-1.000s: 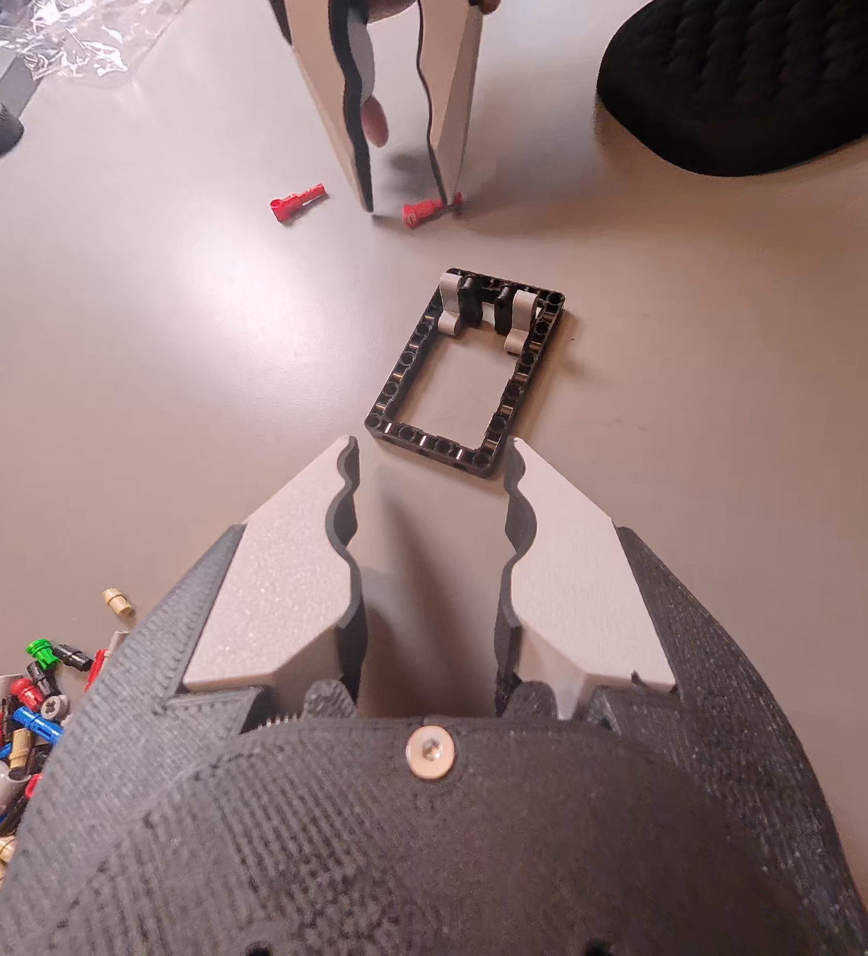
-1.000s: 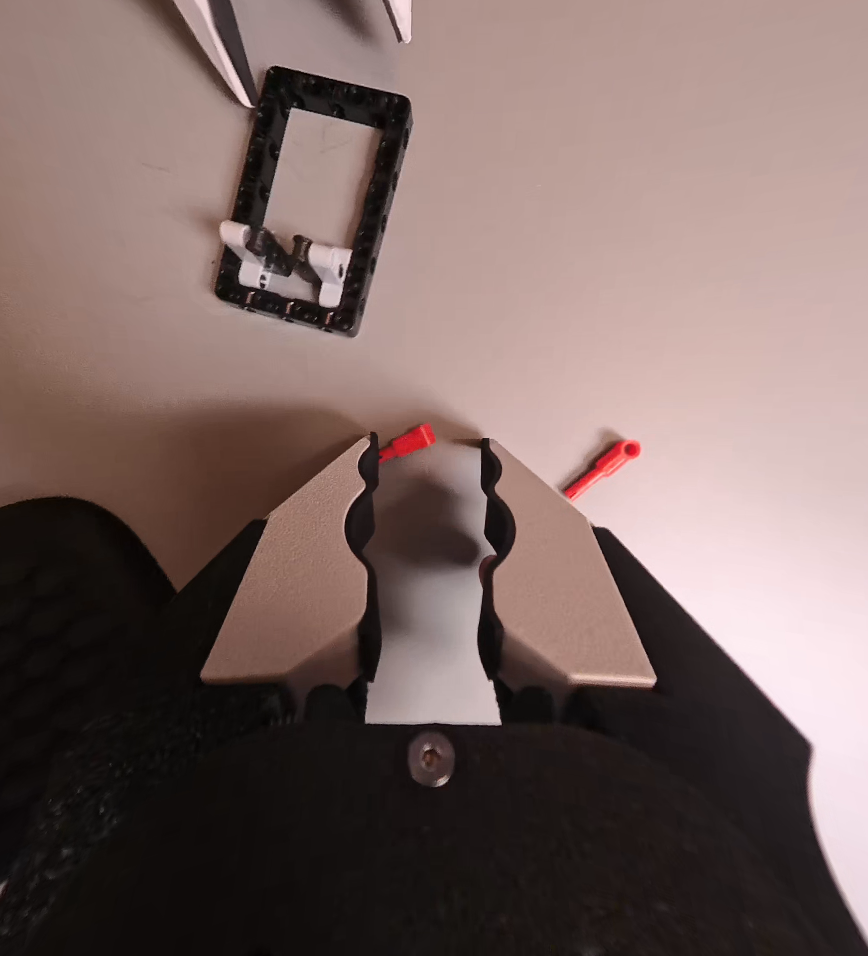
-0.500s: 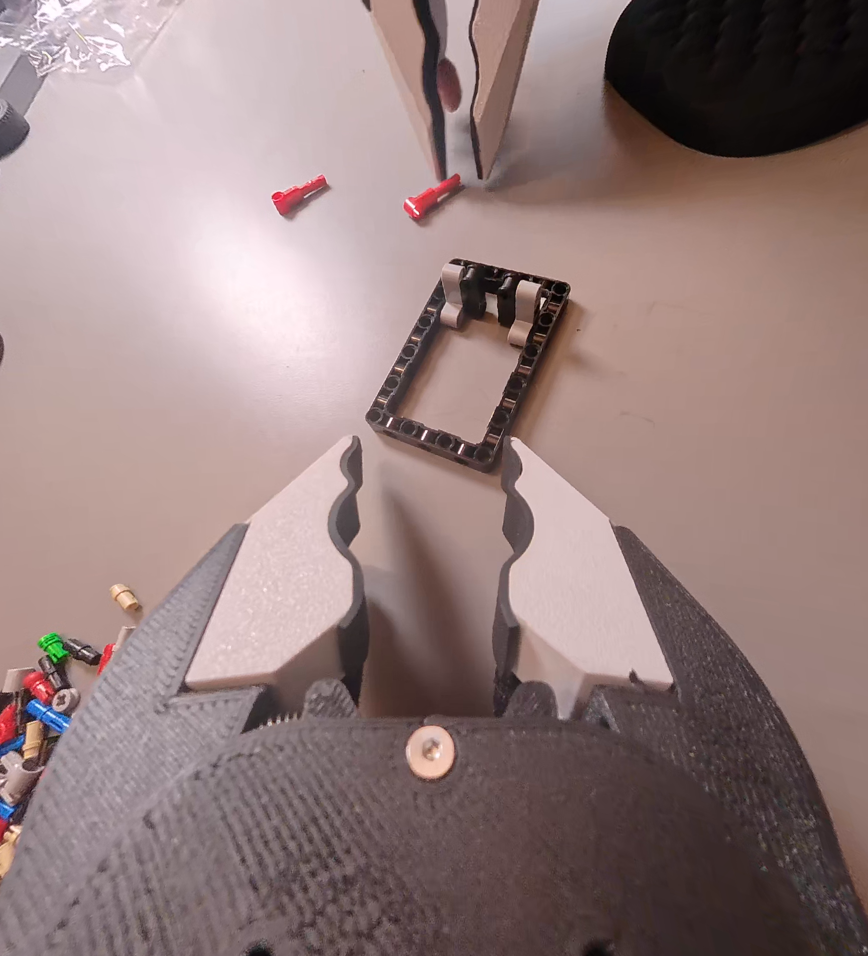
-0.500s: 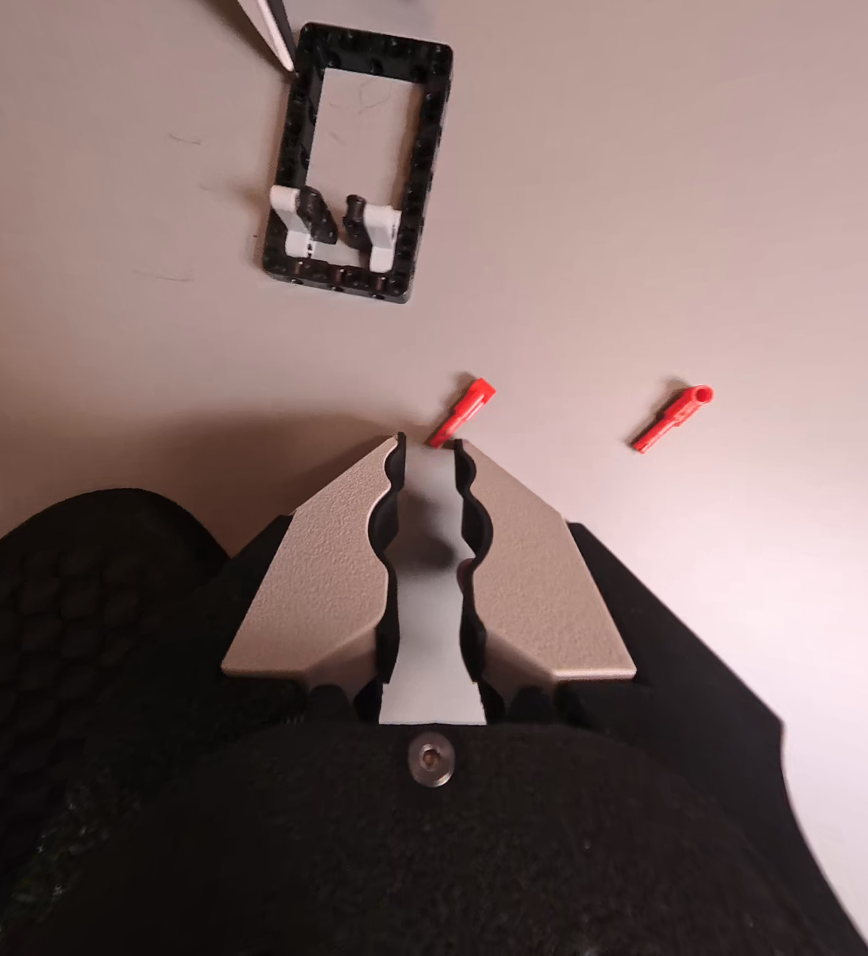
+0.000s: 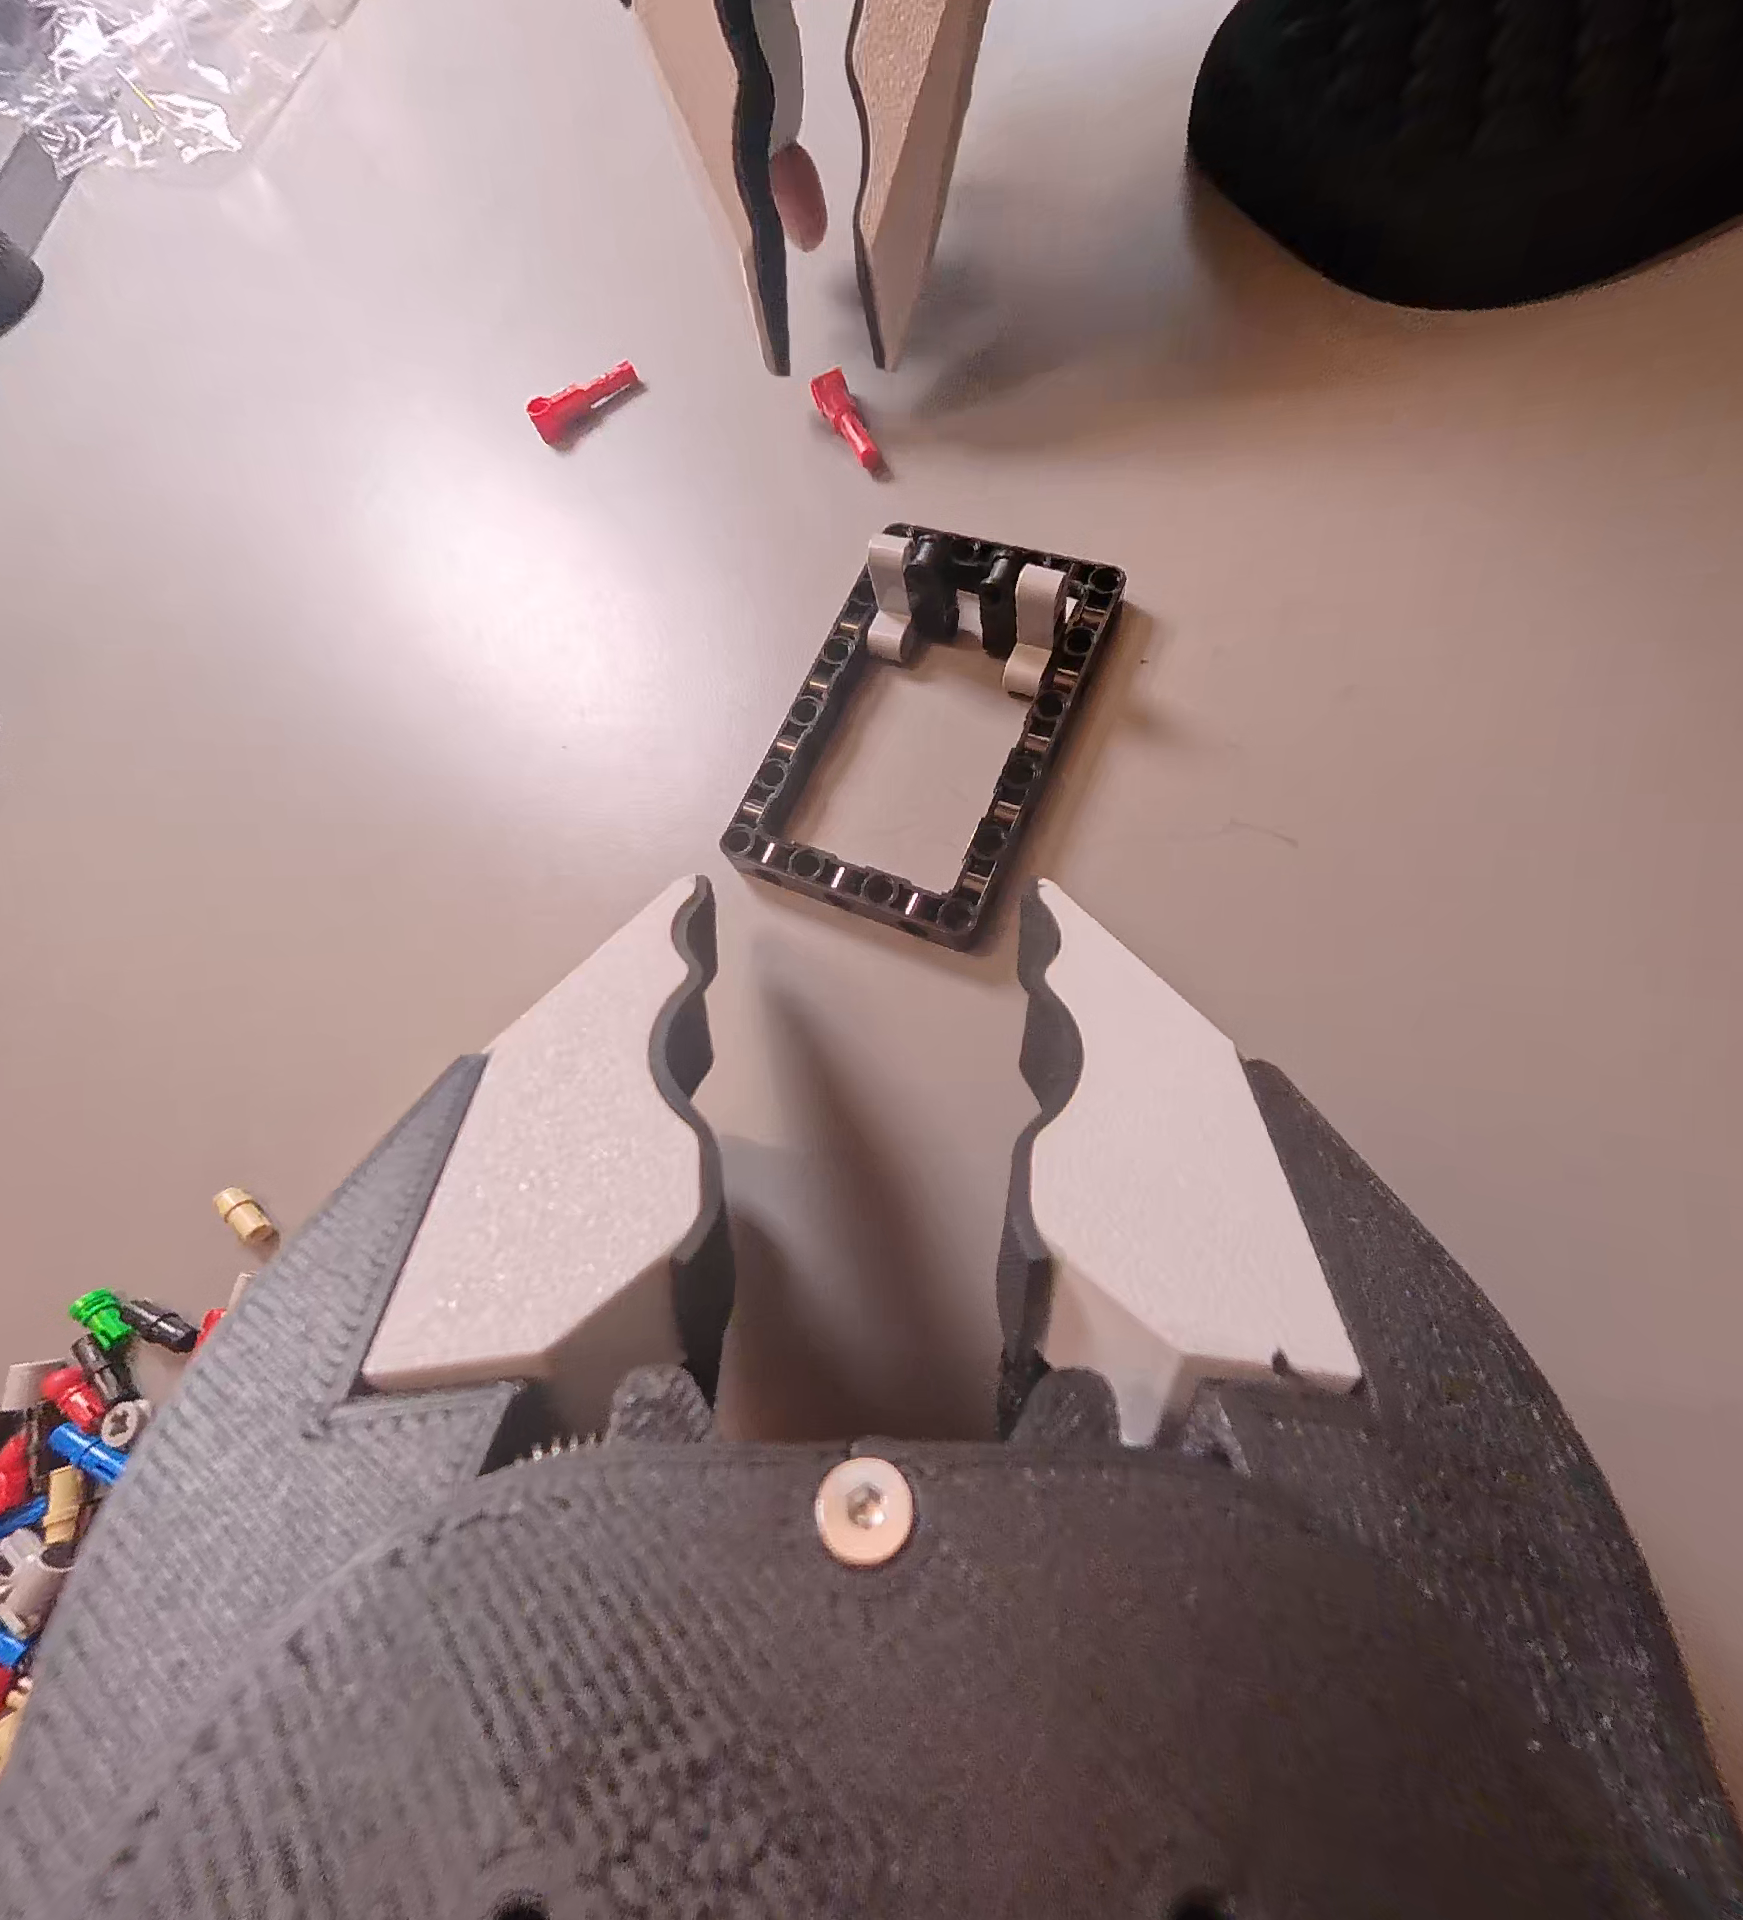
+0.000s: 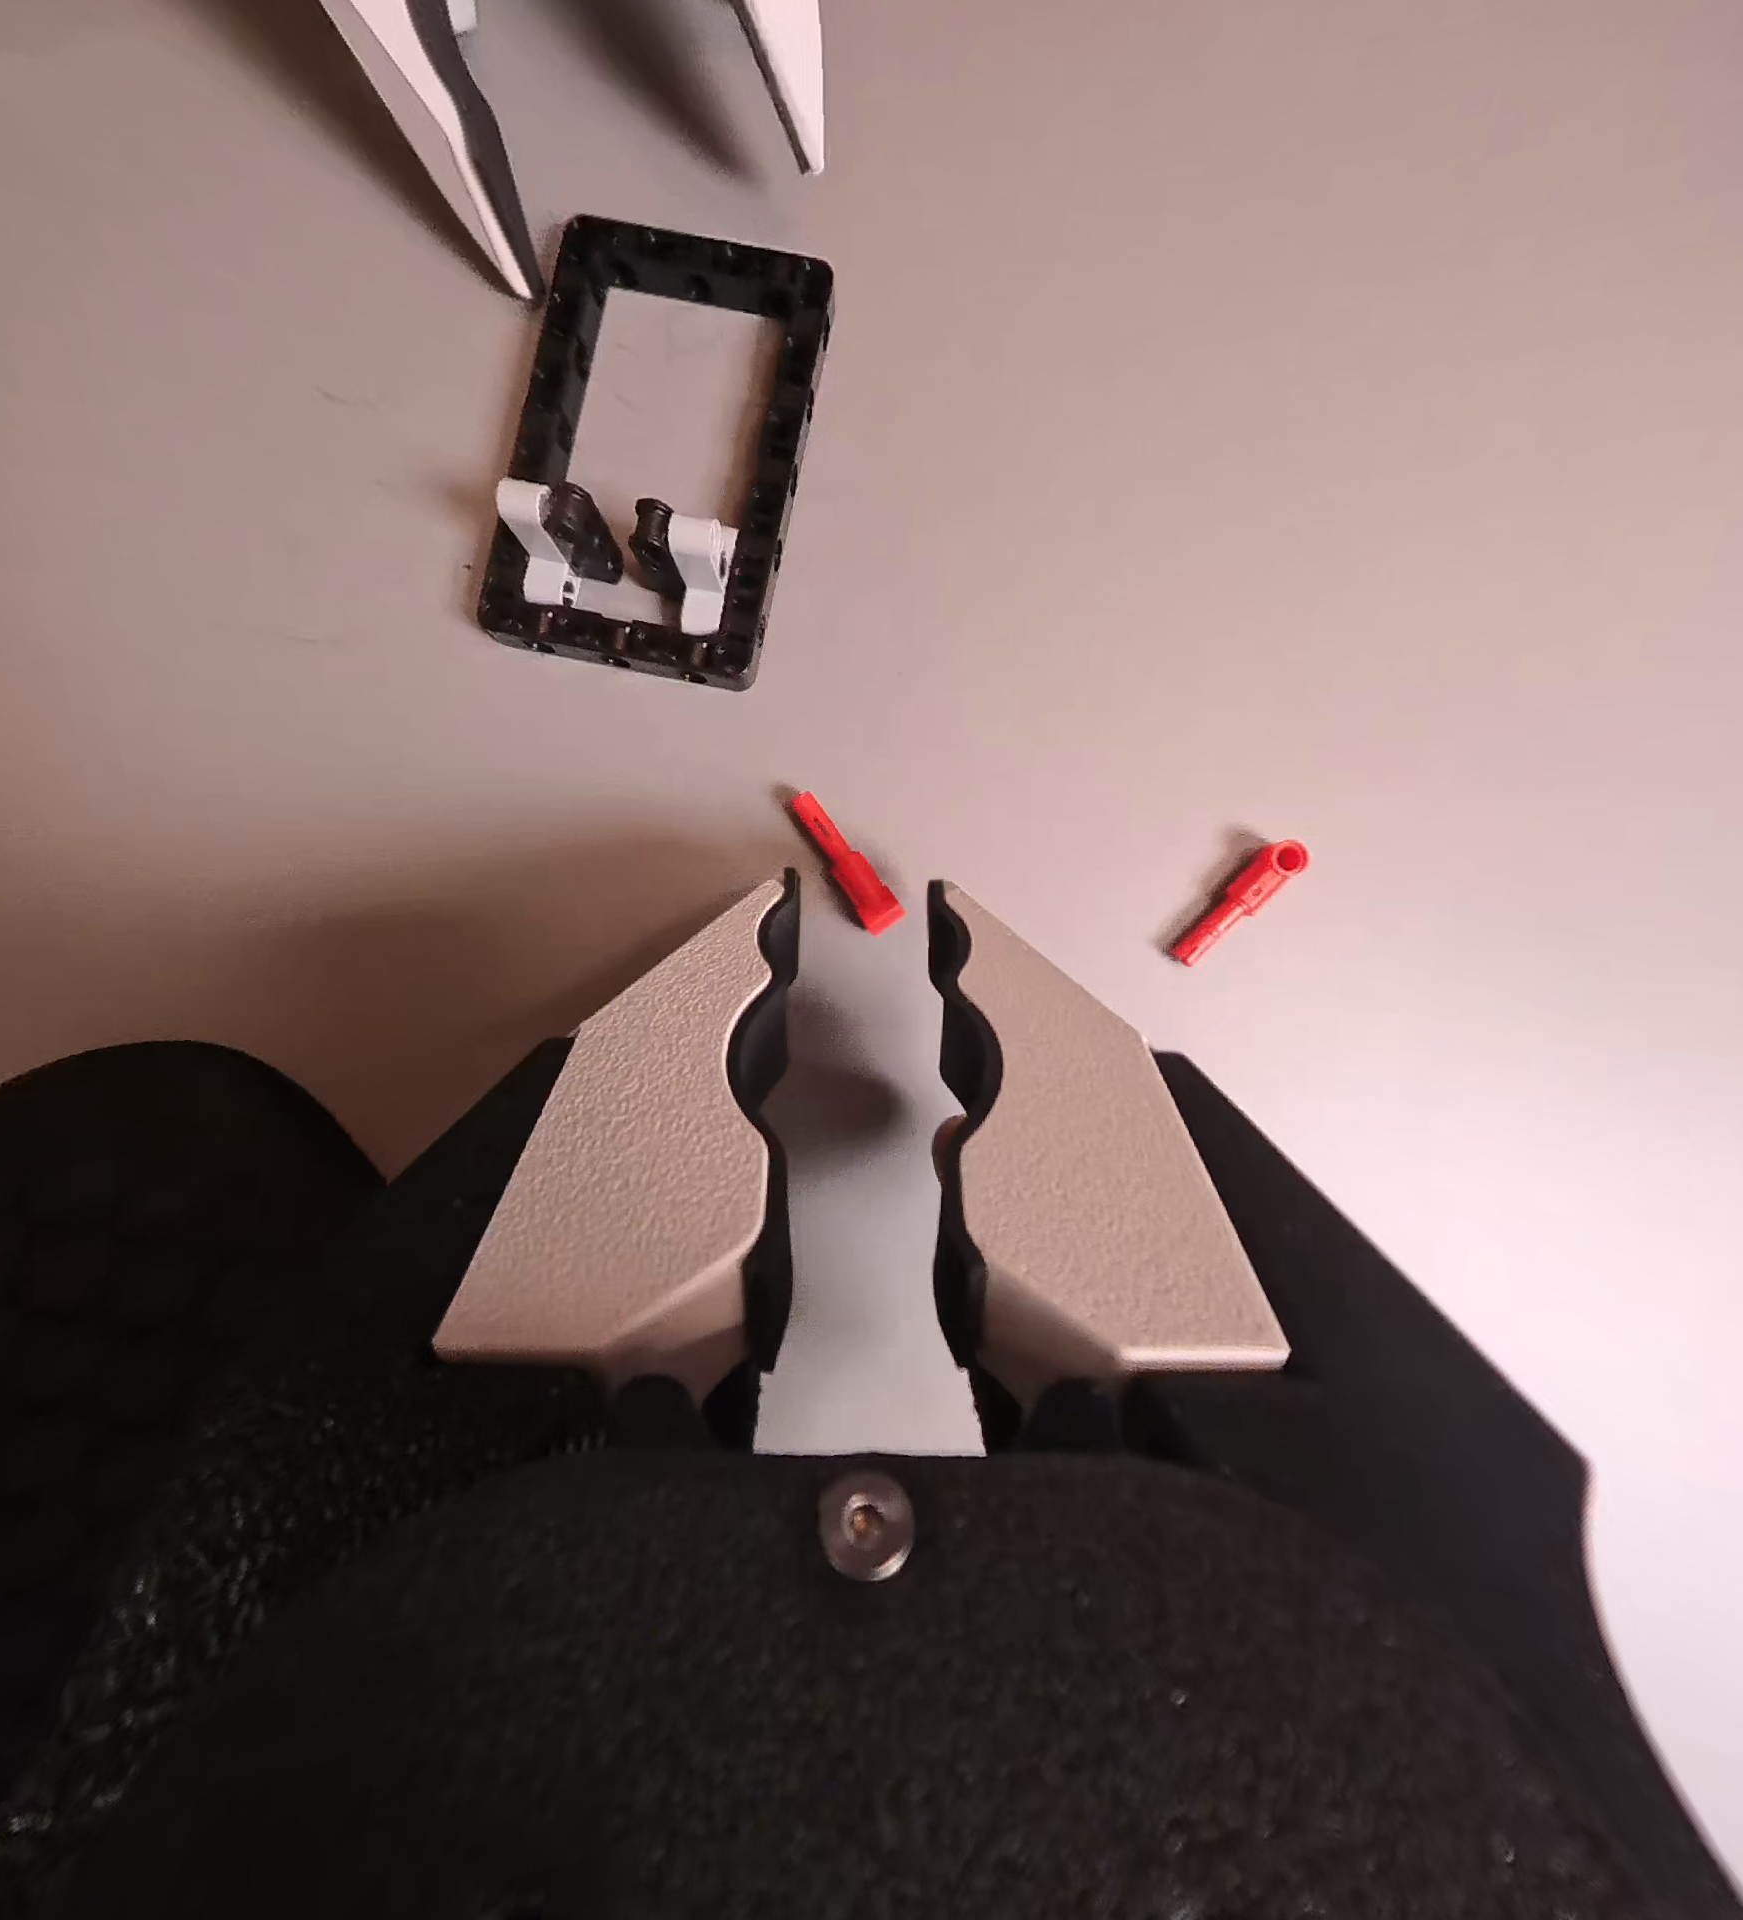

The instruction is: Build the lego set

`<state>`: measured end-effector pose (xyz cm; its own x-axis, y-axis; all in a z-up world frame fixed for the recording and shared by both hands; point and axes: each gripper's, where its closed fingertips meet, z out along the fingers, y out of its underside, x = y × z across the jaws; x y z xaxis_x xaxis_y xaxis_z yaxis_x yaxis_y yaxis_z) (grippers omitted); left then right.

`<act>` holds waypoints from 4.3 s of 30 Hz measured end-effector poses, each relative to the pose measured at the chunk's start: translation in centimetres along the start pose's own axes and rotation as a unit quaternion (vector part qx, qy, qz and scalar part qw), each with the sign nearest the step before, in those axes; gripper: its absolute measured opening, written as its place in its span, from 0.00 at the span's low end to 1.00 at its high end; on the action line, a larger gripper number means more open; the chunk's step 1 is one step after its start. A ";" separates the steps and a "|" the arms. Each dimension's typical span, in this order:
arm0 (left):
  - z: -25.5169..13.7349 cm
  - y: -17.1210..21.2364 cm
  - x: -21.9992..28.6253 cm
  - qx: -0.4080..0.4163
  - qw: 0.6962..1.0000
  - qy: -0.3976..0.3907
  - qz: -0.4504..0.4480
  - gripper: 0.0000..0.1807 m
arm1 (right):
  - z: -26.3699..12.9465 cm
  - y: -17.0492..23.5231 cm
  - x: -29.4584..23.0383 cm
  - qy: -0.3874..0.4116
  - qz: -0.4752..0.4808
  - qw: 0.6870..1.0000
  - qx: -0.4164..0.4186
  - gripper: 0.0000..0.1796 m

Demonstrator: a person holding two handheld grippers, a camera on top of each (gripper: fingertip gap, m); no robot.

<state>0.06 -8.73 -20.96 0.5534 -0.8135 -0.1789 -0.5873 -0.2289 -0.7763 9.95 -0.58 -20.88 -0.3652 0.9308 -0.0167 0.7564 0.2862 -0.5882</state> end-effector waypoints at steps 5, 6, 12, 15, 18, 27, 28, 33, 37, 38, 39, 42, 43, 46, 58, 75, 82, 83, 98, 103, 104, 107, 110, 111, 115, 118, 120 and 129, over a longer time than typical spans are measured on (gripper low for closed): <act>0.0 0.0 0.1 0.000 1.000 0.008 -0.007 0.36 | 0.9 0.1 -0.3 -0.010 0.001 1.000 0.021 0.03; 0.1 0.0 0.1 -0.001 1.000 0.013 -0.010 0.37 | 1.0 0.1 -0.4 -0.011 0.002 1.000 0.020 0.03; 0.9 -0.2 0.4 -0.015 0.998 0.066 -0.009 0.36 | 0.9 -0.4 -1.5 -0.024 -0.001 0.999 0.037 0.03; 1.2 -0.2 0.4 -0.029 0.994 0.107 -0.007 0.32 | 0.9 -0.6 -1.8 -0.026 0.001 0.999 0.045 0.03; 1.5 -0.2 -1.0 -0.034 0.995 0.099 0.004 0.30 | 0.8 -0.8 -2.0 -0.027 -0.001 0.998 0.050 0.03; -0.3 -1.6 -5.8 0.024 0.998 -0.017 -0.058 0.37 | 0.7 -1.5 -2.5 -0.008 0.003 0.997 0.073 0.03; 0.0 -1.7 -4.8 0.021 0.998 0.007 -0.060 0.43 | 0.7 -1.6 -2.4 -0.002 0.005 0.997 0.078 0.03; 2.9 -1.6 -2.0 -0.038 0.997 0.045 -0.050 0.60 | 0.1 -1.9 -1.9 0.030 0.015 0.995 0.089 0.03; 4.5 -2.2 -1.4 -0.062 0.996 0.038 -0.050 0.64 | -0.9 -1.9 -1.0 0.074 0.040 0.992 0.091 0.03; 4.7 -2.3 -1.3 -0.063 0.996 0.038 -0.051 0.62 | -1.2 -2.0 -0.6 0.087 0.051 0.990 0.094 0.03; 4.9 -2.3 -1.2 -0.063 0.995 0.044 -0.057 0.62 | -1.5 -2.1 -0.3 0.100 0.062 0.988 0.097 0.03; 5.0 -2.1 -1.0 -0.068 0.993 0.066 -0.070 0.57 | -2.1 -2.3 0.1 0.122 0.085 0.984 0.101 0.03; 4.8 -2.1 -0.9 -0.066 0.993 0.070 -0.066 0.53 | -2.2 -2.4 0.1 0.127 0.083 0.983 0.105 0.03; 4.2 -1.7 -0.8 -0.066 0.993 0.076 -0.058 0.52 | -1.8 -2.8 0.0 0.126 0.081 0.982 0.116 0.03; 2.4 -0.3 -1.3 -0.078 0.993 0.053 -0.067 0.52 | 0.6 -2.9 -0.5 0.108 0.084 0.985 0.109 0.03; 3.1 -0.5 -2.5 -0.068 0.988 -0.014 -0.136 0.52 | 1.5 -2.6 -1.0 0.096 0.082 0.986 0.108 0.03; 3.3 -0.6 -2.9 -0.057 0.989 -0.028 -0.136 0.52 | 1.7 -2.6 -1.0 0.106 0.086 0.986 0.097 0.03; 3.3 -0.7 -2.7 -0.054 0.990 -0.023 -0.130 0.52 | 1.8 -2.7 -1.0 0.106 0.086 0.986 0.096 0.03; 2.0 -0.8 0.1 -0.011 0.996 0.090 -0.003 0.52 | 3.2 -3.5 -4.1 -0.004 -0.078 0.997 0.023 0.03; 1.9 -0.7 0.3 -0.010 0.995 0.102 0.004 0.52 | 3.5 -3.7 -4.1 -0.021 -0.079 0.996 0.036 0.03; 1.9 -0.7 0.3 -0.010 0.995 0.104 0.004 0.52 | 3.4 -3.7 -4.1 -0.022 -0.078 0.996 0.037 0.03; 1.9 -0.7 0.3 -0.011 0.994 0.107 0.004 0.52 | 3.5 -3.7 -3.9 -0.023 -0.080 0.996 0.034 0.03; 1.9 -0.7 0.4 -0.011 0.994 0.112 0.007 0.52 | 3.6 -3.8 -3.6 -0.021 -0.079 0.996 0.032 0.03; 1.9 -0.7 0.5 -0.010 0.994 0.113 0.008 0.52 | 3.6 -3.9 -3.6 -0.025 -0.079 0.996 0.031 0.03; 1.9 -0.7 0.5 -0.013 0.993 0.114 0.004 0.52 | 3.7 -3.9 -3.8 -0.033 -0.084 0.996 0.026 0.03; 1.9 -0.6 0.5 -0.017 0.993 0.120 -0.005 0.52 | 3.7 -3.9 -3.7 -0.031 -0.089 0.995 0.015 0.03; 1.9 -0.6 0.6 -0.018 0.992 0.124 -0.005 0.52 | 3.8 -3.9 -3.7 -0.031 -0.096 0.995 0.005 0.03; 2.0 -0.5 0.6 -0.030 0.992 0.126 -0.012 0.51 | 3.8 -4.0 -3.8 -0.044 -0.091 0.995 -0.010 0.02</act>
<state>1.86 -8.09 -21.89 0.4071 -0.9134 0.0009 -0.6148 -0.2747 -0.7393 6.25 -6.15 -21.55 -0.5432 0.8394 0.0171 0.6836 0.4539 -0.5715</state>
